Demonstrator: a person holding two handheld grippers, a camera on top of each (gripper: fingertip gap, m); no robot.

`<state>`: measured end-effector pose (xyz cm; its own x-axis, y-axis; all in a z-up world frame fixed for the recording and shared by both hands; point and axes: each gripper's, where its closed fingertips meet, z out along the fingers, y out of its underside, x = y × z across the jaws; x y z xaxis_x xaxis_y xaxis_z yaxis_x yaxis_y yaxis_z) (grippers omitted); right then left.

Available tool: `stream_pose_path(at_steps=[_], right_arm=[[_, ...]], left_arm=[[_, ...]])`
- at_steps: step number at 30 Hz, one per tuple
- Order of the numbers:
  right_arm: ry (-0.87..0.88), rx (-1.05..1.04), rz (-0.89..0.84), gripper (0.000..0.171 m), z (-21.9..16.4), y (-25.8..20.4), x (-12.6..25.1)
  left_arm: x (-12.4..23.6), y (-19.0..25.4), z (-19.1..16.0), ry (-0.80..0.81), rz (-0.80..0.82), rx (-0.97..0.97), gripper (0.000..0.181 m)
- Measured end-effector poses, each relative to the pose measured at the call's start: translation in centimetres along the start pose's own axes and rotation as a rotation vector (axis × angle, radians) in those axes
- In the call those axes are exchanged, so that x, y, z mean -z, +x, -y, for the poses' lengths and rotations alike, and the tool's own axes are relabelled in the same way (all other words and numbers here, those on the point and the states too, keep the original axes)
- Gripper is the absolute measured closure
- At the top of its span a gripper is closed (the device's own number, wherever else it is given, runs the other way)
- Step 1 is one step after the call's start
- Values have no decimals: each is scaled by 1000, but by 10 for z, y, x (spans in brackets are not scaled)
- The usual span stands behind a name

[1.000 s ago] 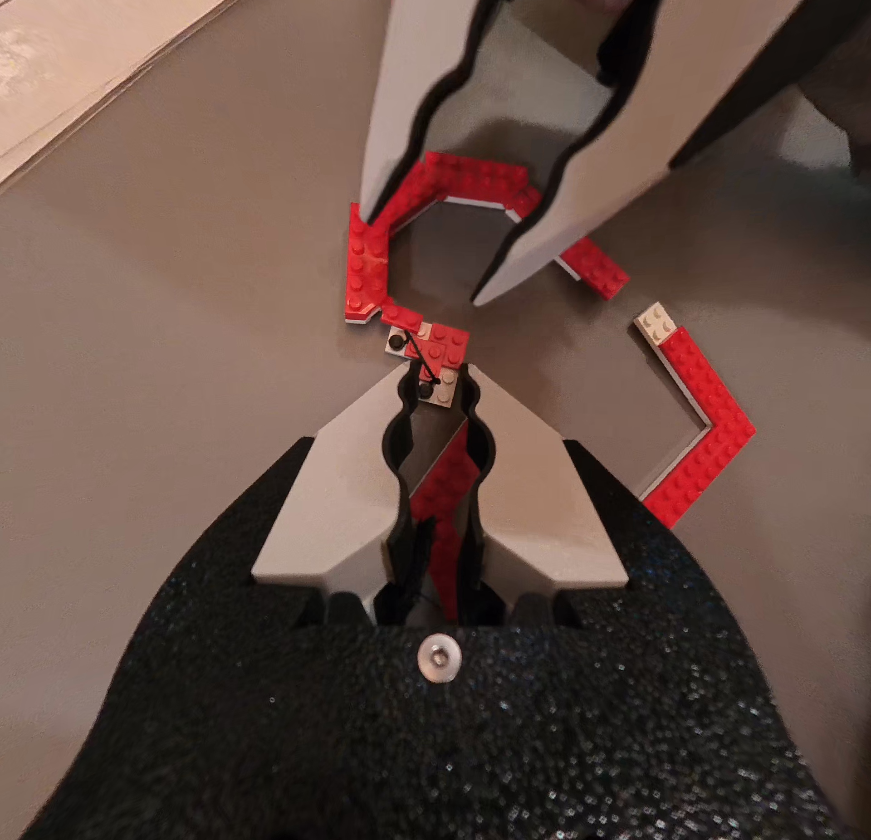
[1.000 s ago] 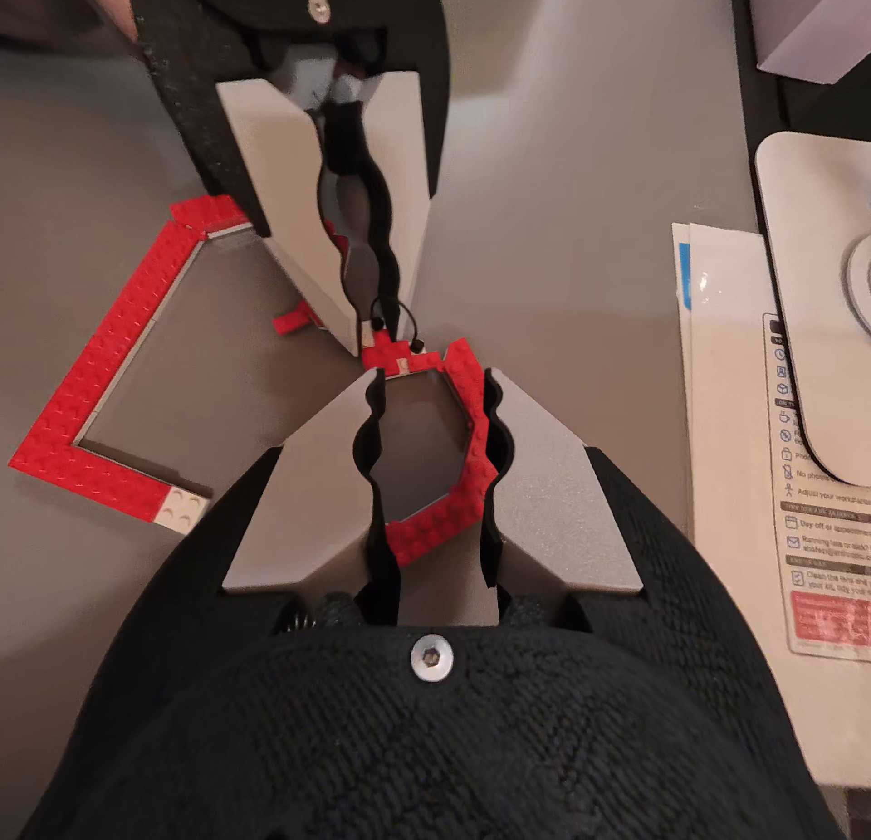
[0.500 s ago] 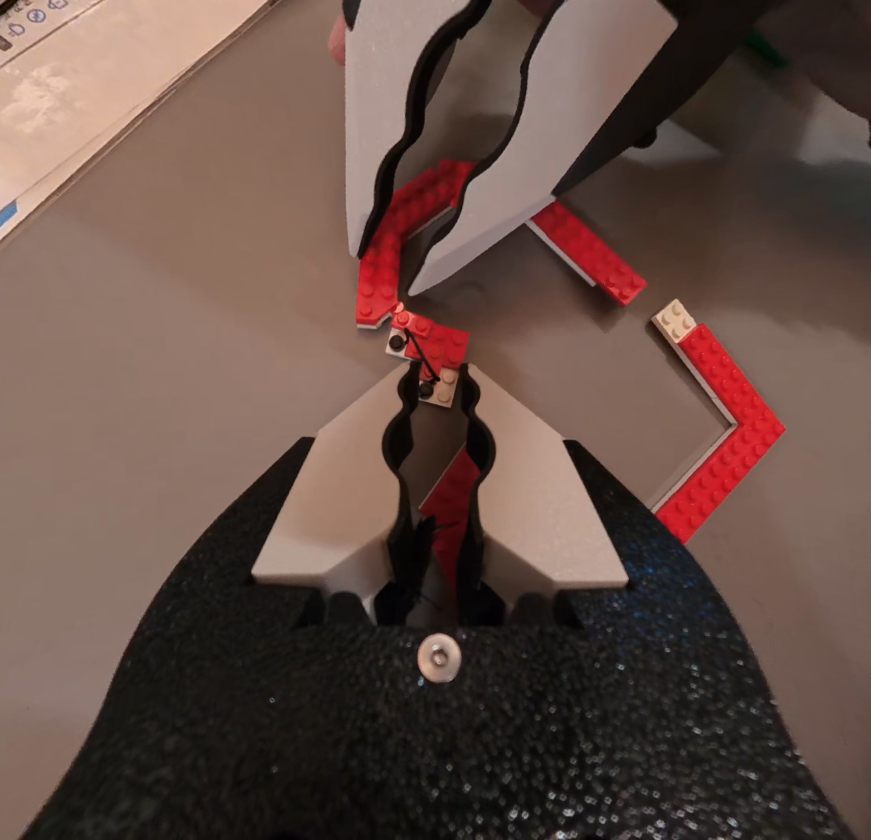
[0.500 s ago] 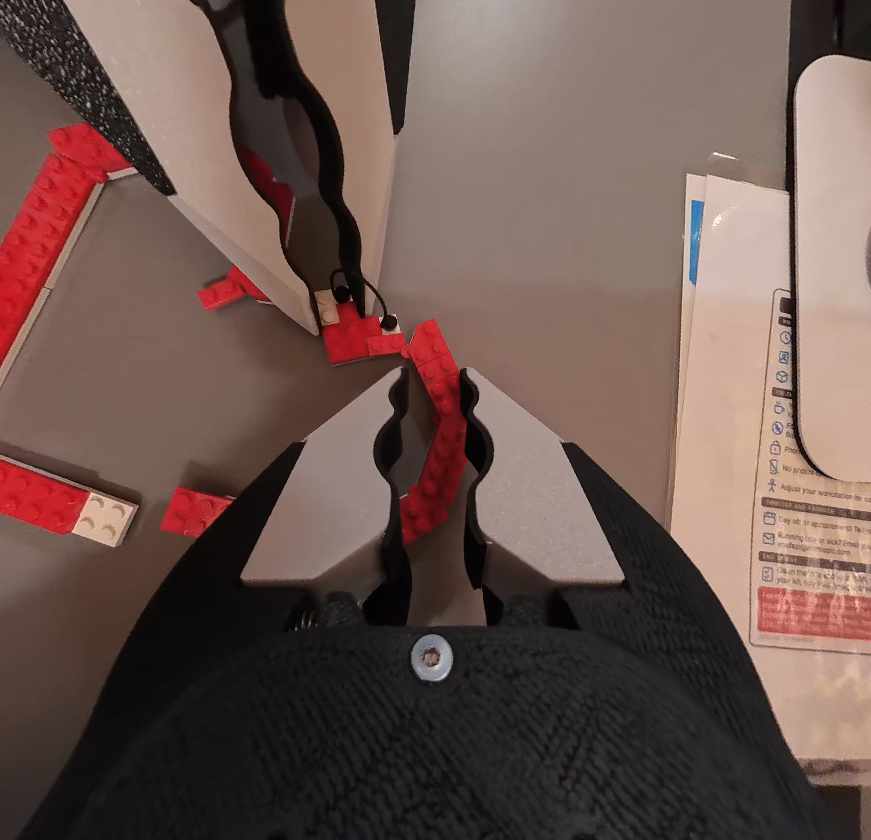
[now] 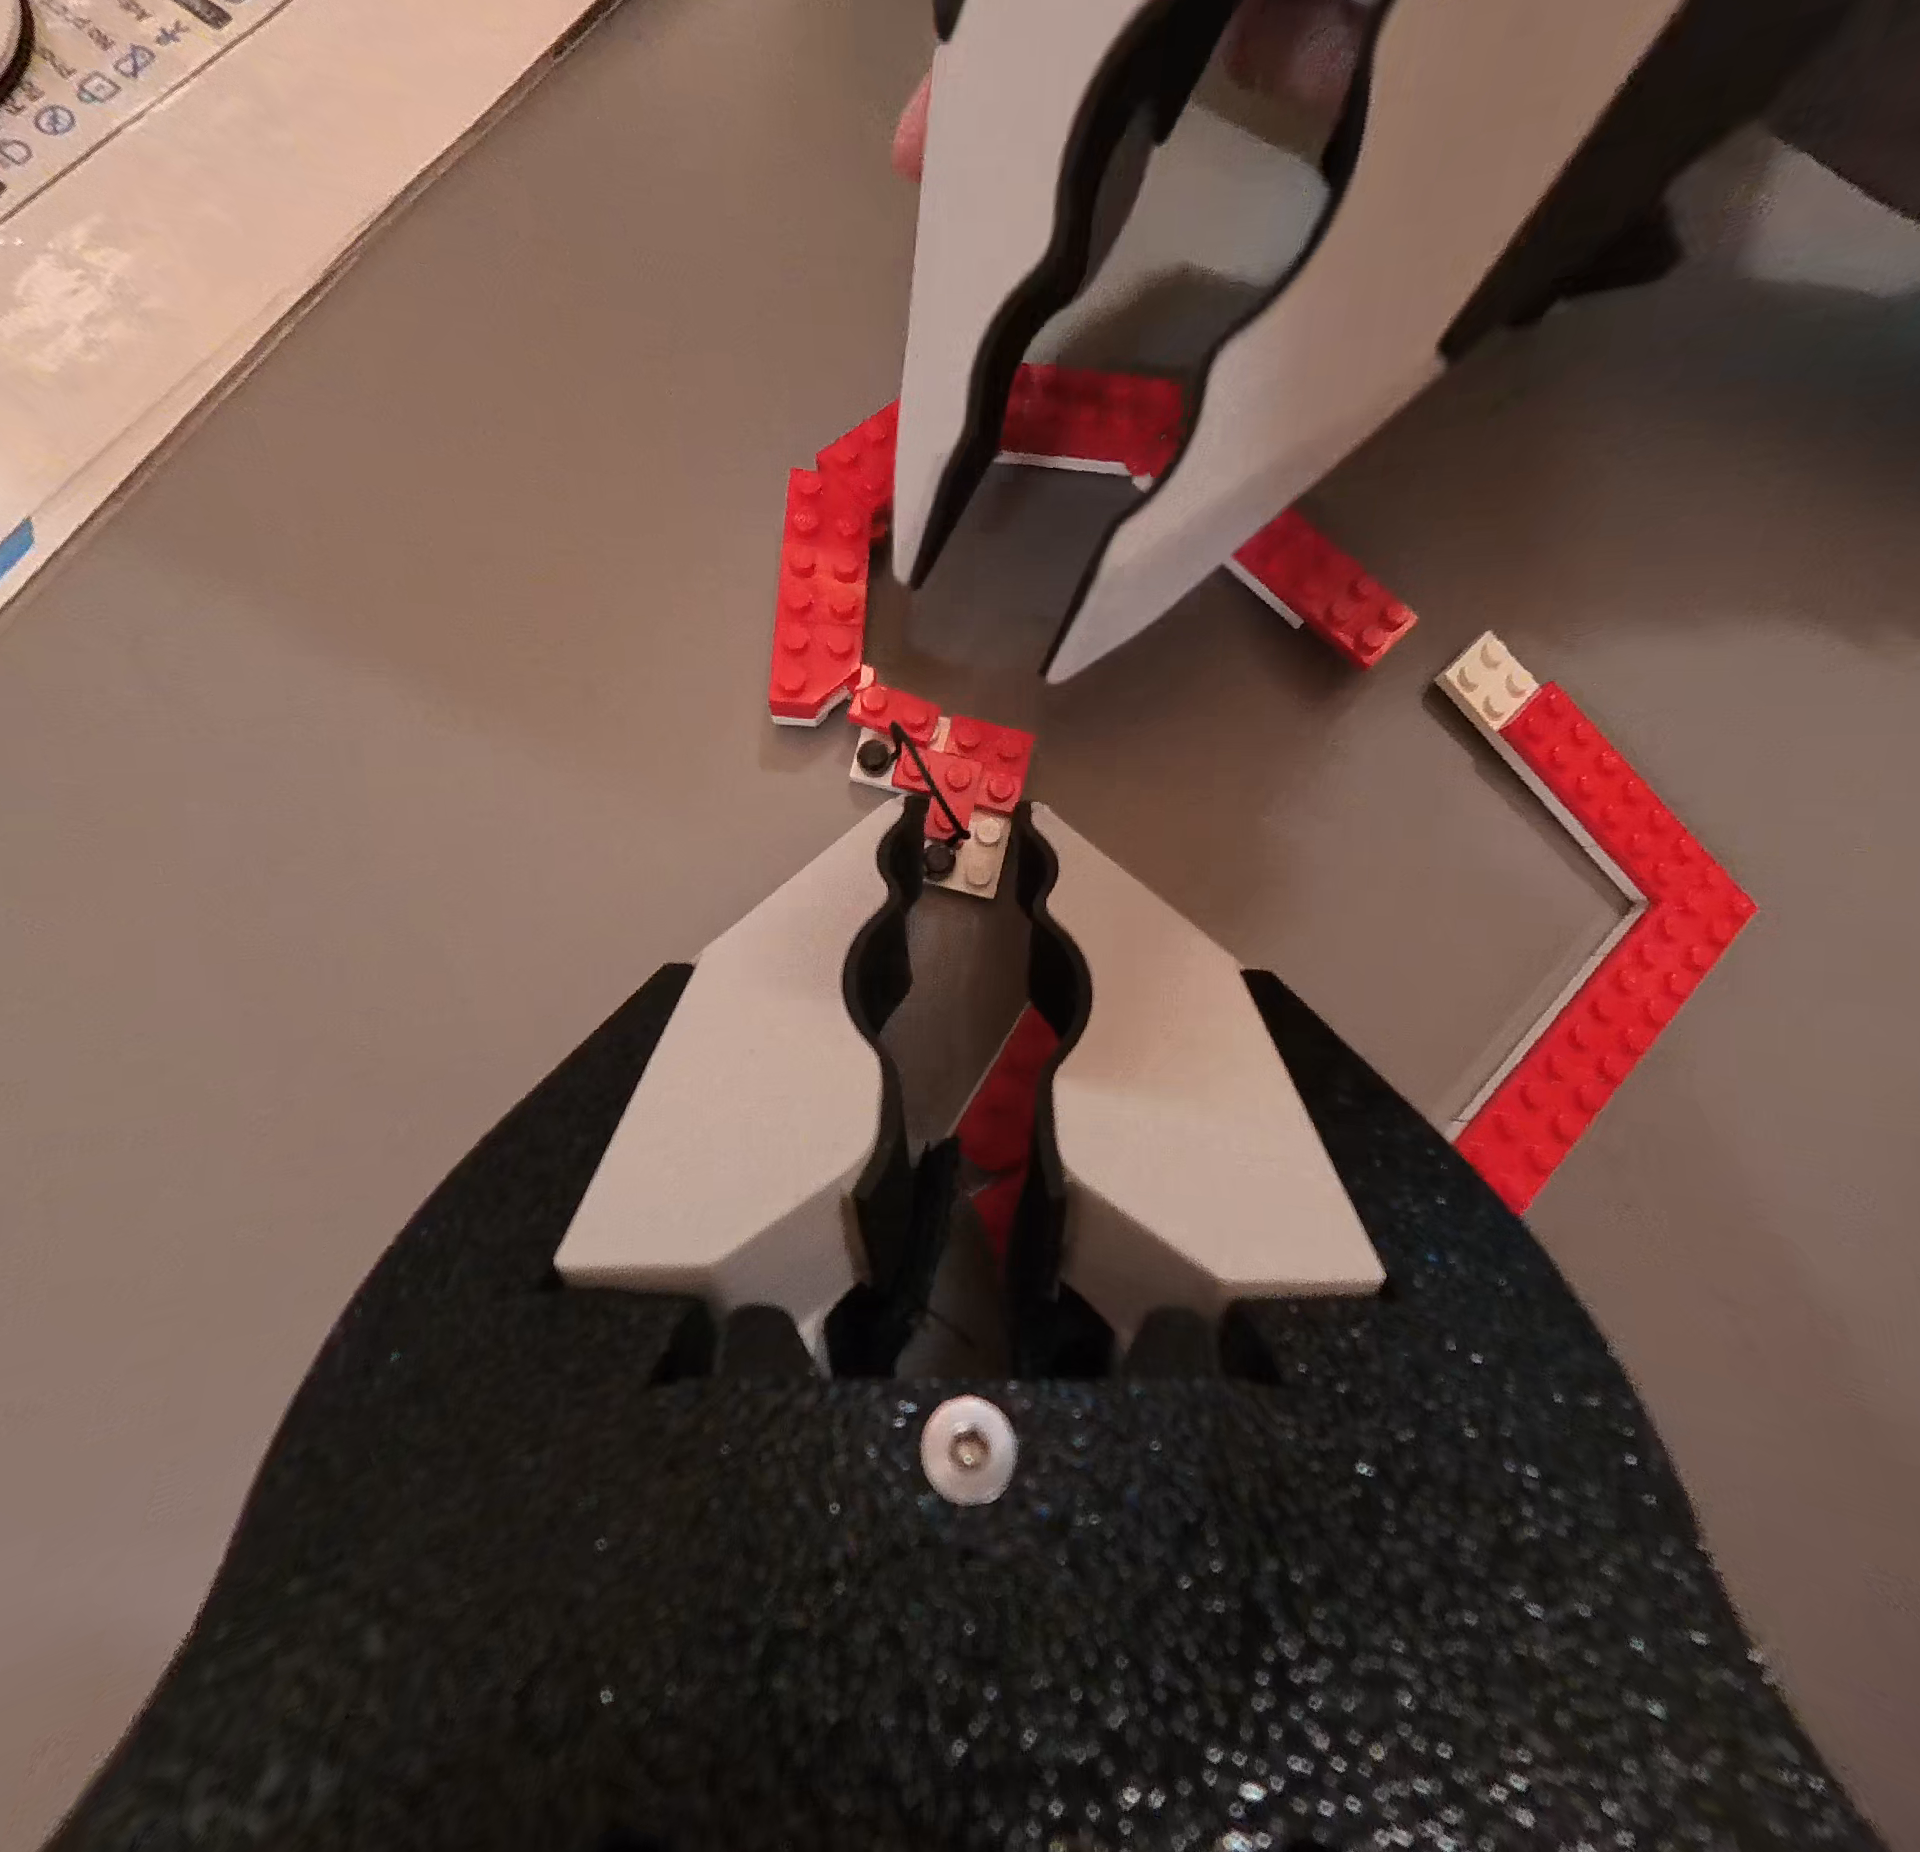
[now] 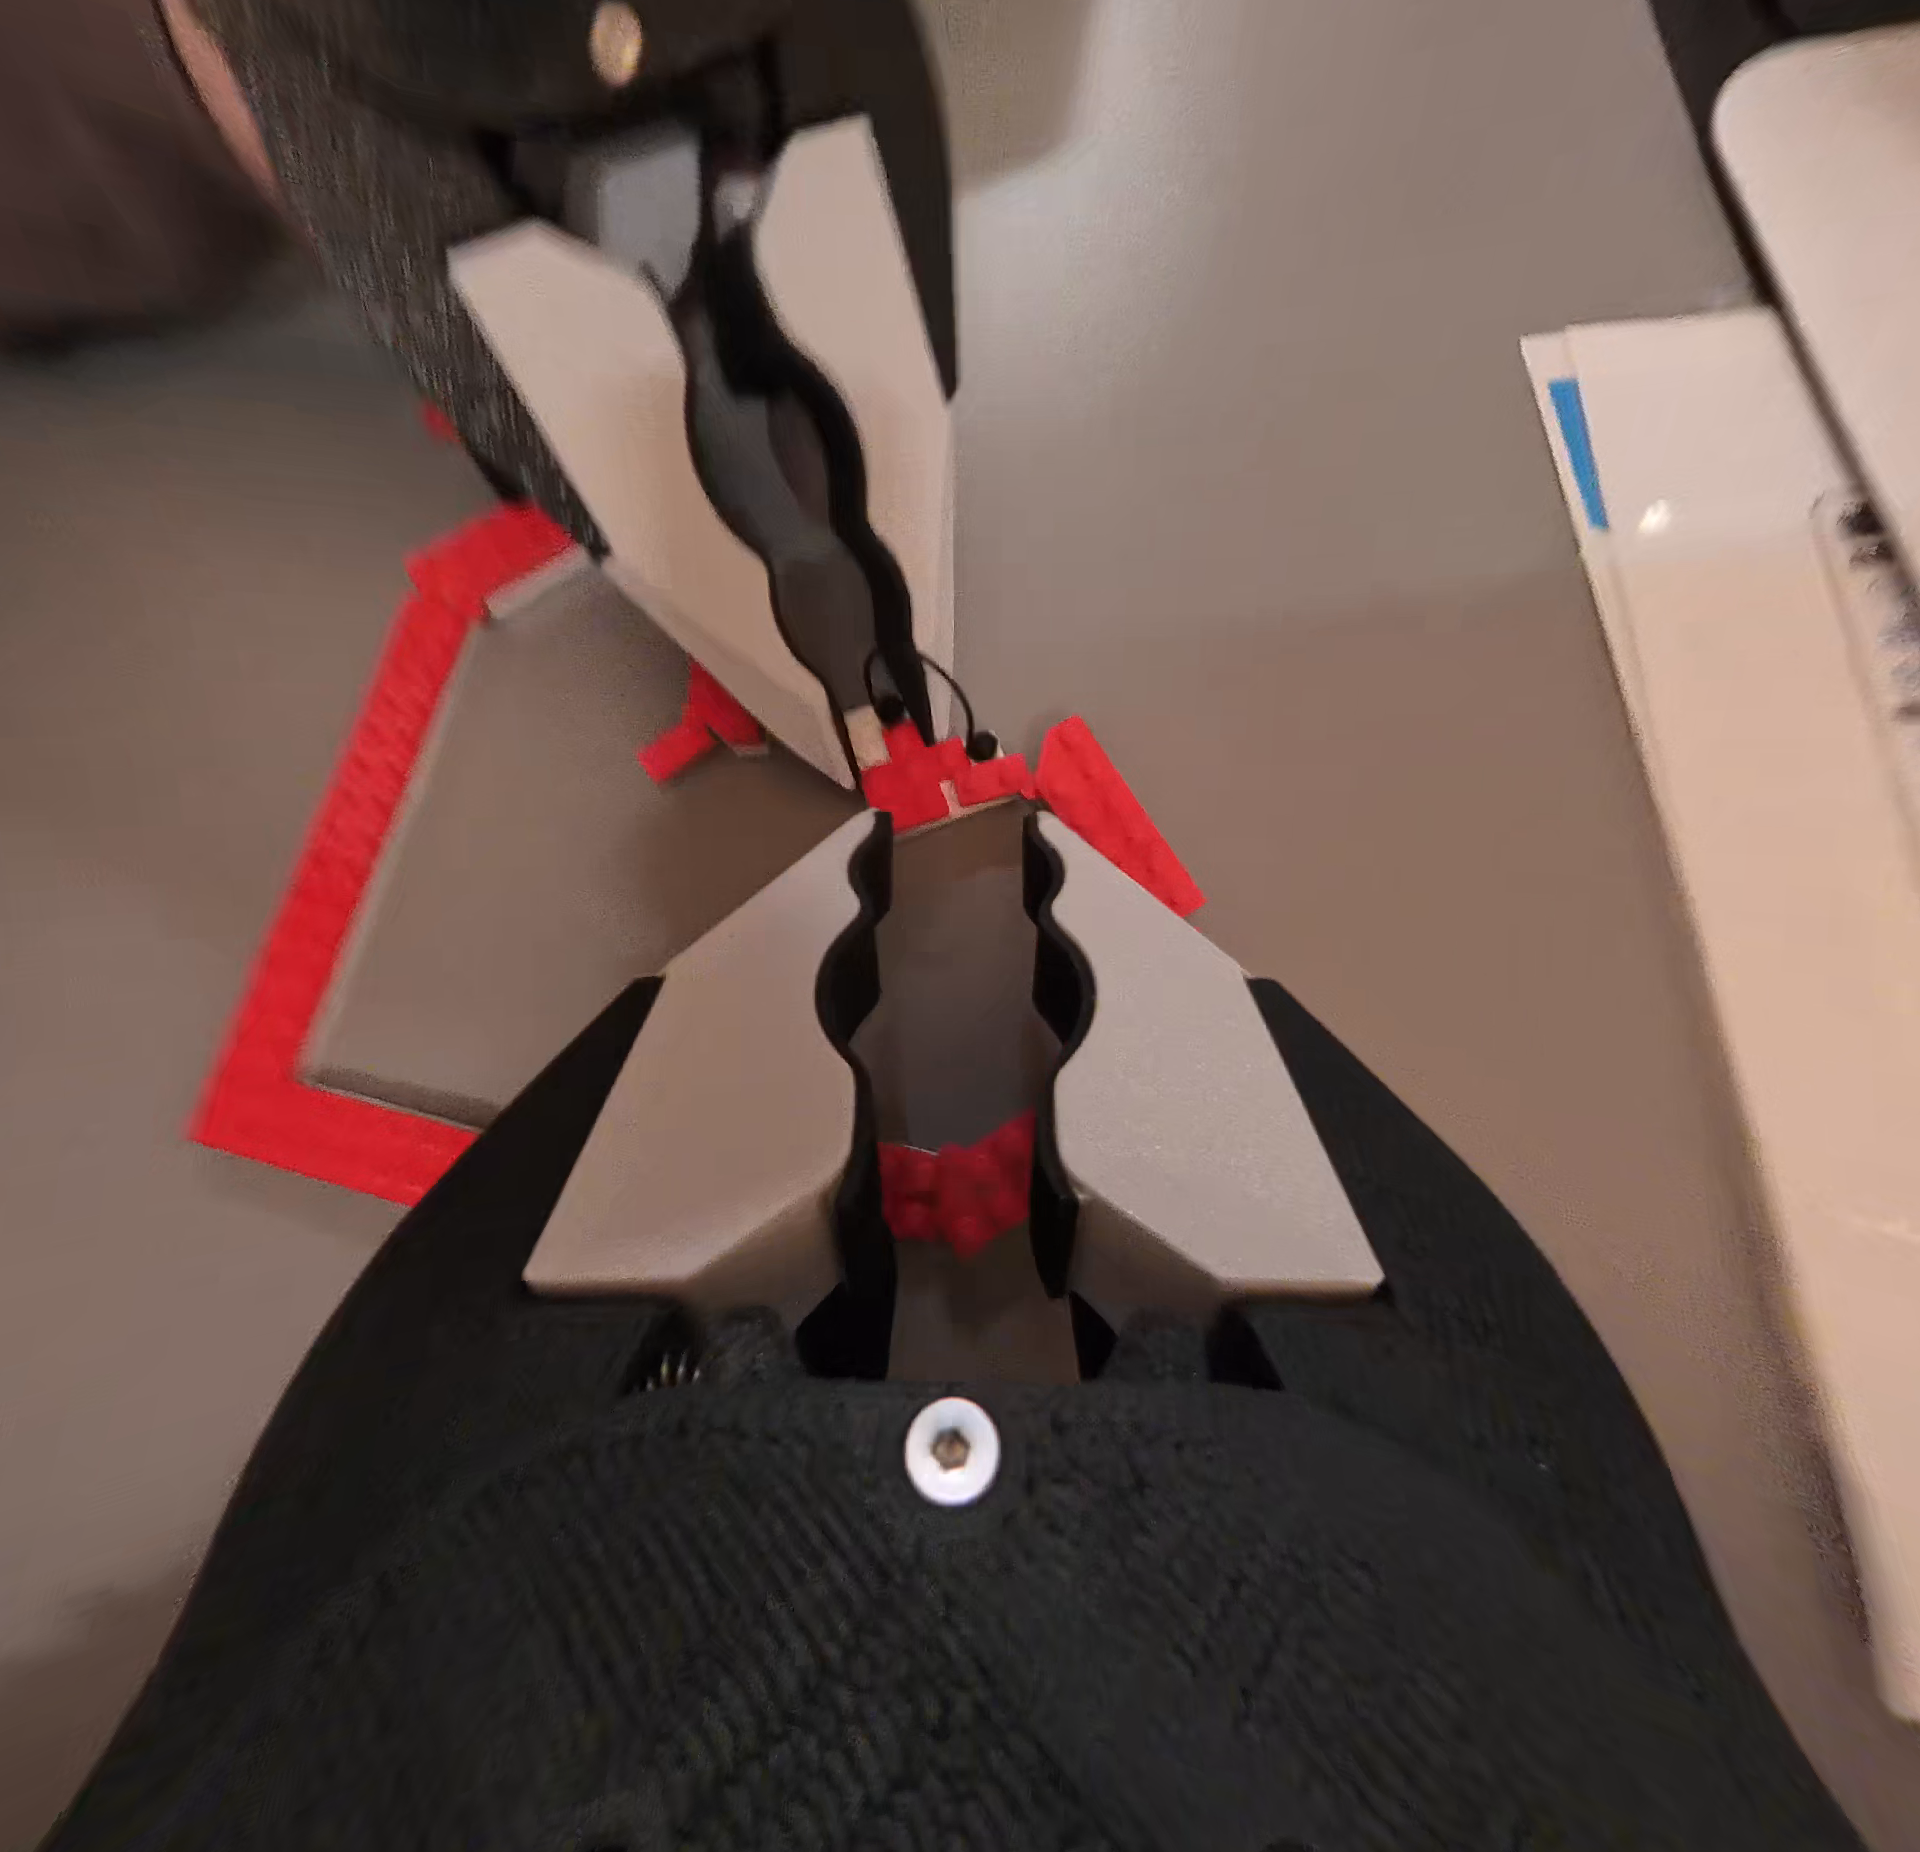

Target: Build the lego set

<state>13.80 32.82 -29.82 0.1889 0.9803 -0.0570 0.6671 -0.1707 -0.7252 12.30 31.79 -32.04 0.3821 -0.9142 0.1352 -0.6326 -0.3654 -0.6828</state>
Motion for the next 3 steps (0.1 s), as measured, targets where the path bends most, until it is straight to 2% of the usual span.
stream_pose_path(at_steps=[1, 3], right_arm=[[34, -112, 43, 148, 4, -1, 2], [58, -373, 124, 152, 8, 1, 3]], left_arm=[[0, -1, 0, 1, 3, -6, 166], [0, -2, 0, 5, 7, -17, 166]])
